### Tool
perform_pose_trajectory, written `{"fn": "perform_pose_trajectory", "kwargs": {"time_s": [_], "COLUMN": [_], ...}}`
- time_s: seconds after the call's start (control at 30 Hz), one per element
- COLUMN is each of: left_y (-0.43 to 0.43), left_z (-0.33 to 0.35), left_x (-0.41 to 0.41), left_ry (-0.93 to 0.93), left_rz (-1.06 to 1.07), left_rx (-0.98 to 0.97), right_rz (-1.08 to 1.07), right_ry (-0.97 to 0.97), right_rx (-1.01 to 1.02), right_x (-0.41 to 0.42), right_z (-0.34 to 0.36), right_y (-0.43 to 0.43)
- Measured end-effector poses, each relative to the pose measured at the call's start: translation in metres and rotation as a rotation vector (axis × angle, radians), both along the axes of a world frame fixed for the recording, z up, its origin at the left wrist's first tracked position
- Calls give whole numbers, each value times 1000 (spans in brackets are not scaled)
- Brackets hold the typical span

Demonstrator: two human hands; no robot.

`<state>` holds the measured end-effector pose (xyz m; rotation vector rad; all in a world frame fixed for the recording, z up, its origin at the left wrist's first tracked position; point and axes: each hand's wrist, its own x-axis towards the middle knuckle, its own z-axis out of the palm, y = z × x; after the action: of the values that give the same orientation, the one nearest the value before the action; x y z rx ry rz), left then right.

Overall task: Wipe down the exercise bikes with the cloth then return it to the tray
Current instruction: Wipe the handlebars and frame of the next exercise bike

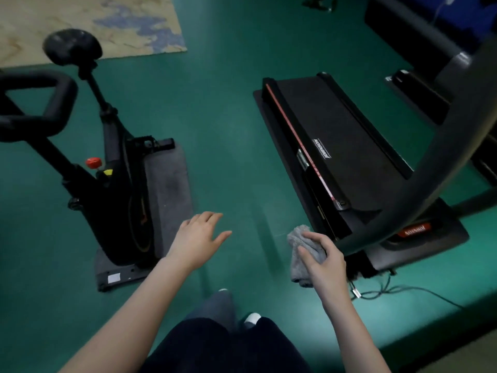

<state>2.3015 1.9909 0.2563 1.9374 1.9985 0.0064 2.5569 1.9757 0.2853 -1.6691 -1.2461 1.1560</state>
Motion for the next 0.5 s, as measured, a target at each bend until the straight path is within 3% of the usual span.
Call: {"fn": "perform_pose_trajectory", "kwargs": {"time_s": [0.2,0.5], "left_y": [21,145], "left_z": [-20,-14], "left_x": [-25,-76], "left_ry": [-19,-47], "left_rz": [143,206], "left_rx": [-97,4], "right_rz": [184,298], "right_ry": [-17,-55], "right_rx": [-11,53], "right_x": [-30,-102], "right_z": [-7,6], "right_y": [67,204]}}
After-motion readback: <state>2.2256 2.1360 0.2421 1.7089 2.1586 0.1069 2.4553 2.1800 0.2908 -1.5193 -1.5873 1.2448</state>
